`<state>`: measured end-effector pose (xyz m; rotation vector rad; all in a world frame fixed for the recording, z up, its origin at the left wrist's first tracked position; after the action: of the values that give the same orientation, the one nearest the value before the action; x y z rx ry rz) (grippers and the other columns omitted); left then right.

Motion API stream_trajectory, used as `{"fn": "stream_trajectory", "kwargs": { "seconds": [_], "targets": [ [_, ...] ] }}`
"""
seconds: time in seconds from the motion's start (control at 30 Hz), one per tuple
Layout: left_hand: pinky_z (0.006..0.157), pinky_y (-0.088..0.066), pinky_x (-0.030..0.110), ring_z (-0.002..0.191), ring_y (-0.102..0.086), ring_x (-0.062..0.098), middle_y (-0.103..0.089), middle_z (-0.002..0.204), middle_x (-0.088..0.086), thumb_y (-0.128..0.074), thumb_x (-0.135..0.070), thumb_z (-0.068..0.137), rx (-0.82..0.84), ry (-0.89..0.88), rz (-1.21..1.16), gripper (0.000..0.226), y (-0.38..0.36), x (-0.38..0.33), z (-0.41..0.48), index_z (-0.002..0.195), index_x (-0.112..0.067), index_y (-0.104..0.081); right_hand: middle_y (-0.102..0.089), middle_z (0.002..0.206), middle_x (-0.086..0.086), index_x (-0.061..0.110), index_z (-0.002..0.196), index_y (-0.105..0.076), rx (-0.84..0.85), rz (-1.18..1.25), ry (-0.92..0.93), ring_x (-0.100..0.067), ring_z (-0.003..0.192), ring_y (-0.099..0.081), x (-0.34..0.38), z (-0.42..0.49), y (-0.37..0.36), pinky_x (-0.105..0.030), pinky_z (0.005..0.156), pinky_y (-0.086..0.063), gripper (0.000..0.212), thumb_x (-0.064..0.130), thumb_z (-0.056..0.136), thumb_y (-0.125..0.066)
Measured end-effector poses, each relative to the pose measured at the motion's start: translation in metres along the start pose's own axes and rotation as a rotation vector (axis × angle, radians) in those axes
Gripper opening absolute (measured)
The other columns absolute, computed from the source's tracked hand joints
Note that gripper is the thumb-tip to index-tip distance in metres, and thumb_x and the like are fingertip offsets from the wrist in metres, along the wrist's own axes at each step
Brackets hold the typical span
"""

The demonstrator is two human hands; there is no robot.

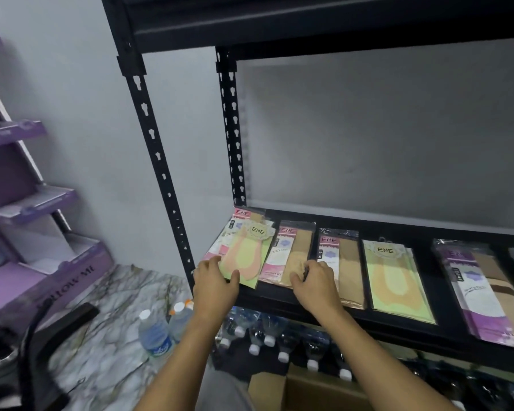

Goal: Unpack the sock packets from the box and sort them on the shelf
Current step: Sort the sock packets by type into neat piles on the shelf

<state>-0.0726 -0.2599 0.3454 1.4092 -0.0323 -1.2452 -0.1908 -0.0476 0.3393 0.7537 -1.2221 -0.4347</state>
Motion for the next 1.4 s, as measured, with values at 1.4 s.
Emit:
{"fn": "stream_trajectory", "kwargs": {
  "seconds": [1.4],
  "targets": [
    [0.070, -0.061, 0.036, 0.089, -0.074, 0.028, -0.070, 0.110, 0.016, -0.068, 0.006, 0.084, 0.251, 0.283, -1.338, 0.036, -0.026, -0.068, -0.083, 0.113, -0.008, -0.051, -0.074, 0.102, 0.003, 0.031, 0.110, -0.061, -0.202, 0.901, -0.106, -0.014, 0.093, -0.071, -0.067, -0.079, 0.137, -0.033, 0.079, -0.058, 0.044, 0.002, 0.079, -0.073]
  ]
}}
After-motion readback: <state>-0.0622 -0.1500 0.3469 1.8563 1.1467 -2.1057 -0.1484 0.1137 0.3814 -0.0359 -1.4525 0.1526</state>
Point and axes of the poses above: each hand's wrist, its own z-axis towards the middle knuckle, its own y-axis out of the back of the hand, x = y × z, the point moved 8 cm from there along z, towards the middle knuckle
